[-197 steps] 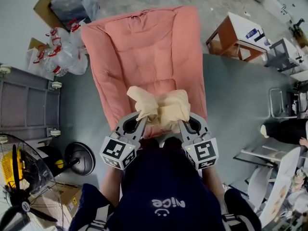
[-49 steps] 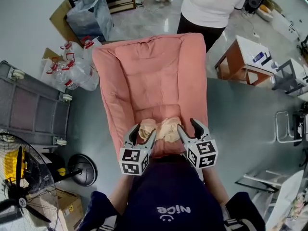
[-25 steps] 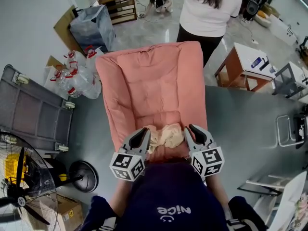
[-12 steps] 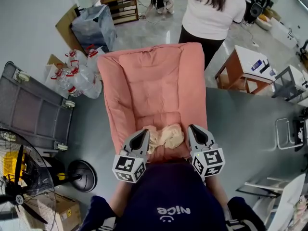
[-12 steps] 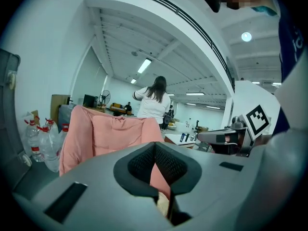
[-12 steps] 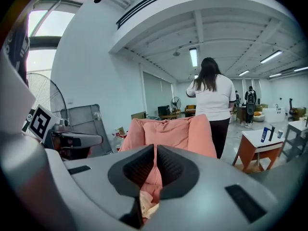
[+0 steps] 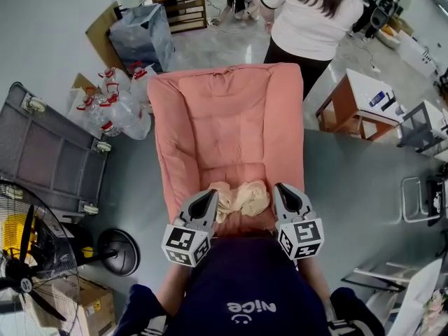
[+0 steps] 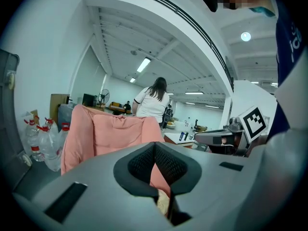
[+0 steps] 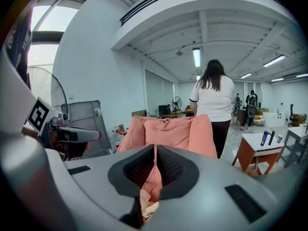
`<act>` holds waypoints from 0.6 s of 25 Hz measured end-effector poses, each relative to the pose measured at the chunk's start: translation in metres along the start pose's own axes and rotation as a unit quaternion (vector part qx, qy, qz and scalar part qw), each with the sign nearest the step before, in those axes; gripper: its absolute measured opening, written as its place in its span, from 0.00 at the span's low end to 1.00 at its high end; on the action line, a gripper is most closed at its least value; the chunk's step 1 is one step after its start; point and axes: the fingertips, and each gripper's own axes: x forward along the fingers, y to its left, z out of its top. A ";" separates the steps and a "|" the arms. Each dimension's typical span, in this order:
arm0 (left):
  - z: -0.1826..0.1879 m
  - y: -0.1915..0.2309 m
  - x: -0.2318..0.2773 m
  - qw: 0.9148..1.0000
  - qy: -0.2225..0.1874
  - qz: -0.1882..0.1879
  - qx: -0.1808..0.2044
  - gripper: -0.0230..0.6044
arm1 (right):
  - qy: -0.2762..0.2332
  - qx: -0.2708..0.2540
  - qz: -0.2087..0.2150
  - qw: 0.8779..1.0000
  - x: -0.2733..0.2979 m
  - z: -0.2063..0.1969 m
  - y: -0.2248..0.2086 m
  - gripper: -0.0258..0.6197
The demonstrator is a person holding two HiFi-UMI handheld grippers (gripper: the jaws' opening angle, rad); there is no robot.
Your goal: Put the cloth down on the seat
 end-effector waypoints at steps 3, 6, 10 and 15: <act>0.000 0.004 -0.001 1.000 0.001 0.003 0.002 0.07 | 0.003 -0.021 0.003 1.000 0.004 0.001 0.006 0.13; 0.003 0.005 0.001 1.000 0.000 -0.002 -0.007 0.07 | 0.007 -0.019 0.010 1.000 0.009 0.000 0.010 0.13; 0.009 0.010 0.002 0.999 -0.012 -0.008 -0.049 0.07 | 0.019 -0.020 0.019 0.999 0.015 -0.007 0.017 0.13; 0.012 0.013 0.006 0.999 -0.008 -0.007 -0.031 0.07 | 0.024 -0.028 0.023 0.999 0.022 -0.010 0.022 0.13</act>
